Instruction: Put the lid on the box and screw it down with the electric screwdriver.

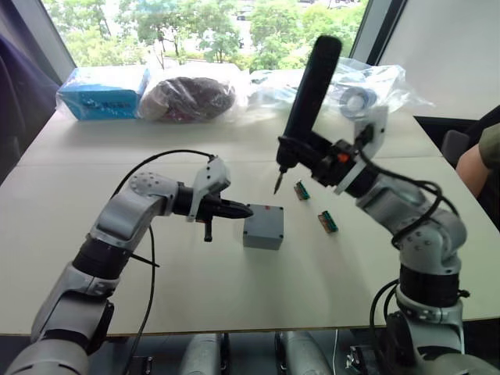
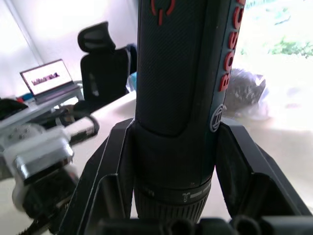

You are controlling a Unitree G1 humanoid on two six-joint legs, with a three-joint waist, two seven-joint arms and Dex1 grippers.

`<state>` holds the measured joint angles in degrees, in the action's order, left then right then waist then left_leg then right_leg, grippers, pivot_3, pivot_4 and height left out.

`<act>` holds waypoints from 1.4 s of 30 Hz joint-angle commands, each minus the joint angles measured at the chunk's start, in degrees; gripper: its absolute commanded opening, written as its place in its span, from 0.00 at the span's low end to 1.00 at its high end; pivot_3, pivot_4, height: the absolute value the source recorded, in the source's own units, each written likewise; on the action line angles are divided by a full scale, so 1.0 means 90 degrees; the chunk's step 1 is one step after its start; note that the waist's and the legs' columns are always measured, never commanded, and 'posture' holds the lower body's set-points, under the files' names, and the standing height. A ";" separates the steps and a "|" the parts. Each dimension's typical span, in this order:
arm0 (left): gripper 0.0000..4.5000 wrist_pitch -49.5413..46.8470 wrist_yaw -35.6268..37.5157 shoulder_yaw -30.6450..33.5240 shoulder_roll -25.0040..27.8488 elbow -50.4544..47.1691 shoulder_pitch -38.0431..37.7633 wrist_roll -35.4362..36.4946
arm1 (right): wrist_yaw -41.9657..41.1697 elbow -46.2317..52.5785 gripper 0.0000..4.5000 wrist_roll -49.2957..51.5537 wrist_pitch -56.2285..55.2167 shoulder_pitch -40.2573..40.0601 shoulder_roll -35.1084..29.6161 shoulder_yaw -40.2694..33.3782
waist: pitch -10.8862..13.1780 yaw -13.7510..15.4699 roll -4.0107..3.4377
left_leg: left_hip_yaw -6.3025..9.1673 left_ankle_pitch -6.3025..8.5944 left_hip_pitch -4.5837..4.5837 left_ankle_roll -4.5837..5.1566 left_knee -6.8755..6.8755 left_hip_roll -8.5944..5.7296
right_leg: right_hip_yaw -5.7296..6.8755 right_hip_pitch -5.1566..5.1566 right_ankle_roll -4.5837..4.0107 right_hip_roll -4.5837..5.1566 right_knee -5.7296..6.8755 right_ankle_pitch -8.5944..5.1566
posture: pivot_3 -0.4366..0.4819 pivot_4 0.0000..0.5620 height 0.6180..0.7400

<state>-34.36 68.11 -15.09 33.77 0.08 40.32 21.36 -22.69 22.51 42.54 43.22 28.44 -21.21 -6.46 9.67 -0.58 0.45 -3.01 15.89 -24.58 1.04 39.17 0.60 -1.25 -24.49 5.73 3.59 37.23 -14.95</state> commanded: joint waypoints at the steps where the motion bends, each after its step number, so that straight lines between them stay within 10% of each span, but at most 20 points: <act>1: 0.00 0.0333 0.0023 -0.0125 -0.0105 0.0076 0.0113 -0.0244 | 0.0002 0.0448 0.39 -0.0286 -0.0571 0.0014 0.0098 0.0070 | 0.0000 -0.0011 0.0000 | 0.0000 0.0000 0.0001 0.0000 0.0000 0.0000 | 0.0000 0.0000 0.0000 0.0000 0.0000 0.0000 | 0.48 0.27 1.00; 42: 0.00 0.1247 -0.0013 -0.0799 -0.0489 0.0798 -0.0321 -0.1362 | -0.0053 -0.0068 0.39 -0.2026 -0.1976 -0.1743 0.0211 0.0931 | -0.0065 -0.0003 0.0027 | 0.0006 0.0011 0.0142 0.0016 -0.0020 0.0005 | 0.0006 0.0149 -0.0003 -0.0006 -0.0032 -0.0007 | 0.48 0.27 1.00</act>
<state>-23.02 68.02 -20.12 29.19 5.73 38.80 11.50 -23.47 24.38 26.70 25.26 14.65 -19.43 0.40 9.09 -0.61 0.69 -2.95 16.00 -23.27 1.20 38.99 0.65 -1.19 -23.14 5.68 3.55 36.95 -15.03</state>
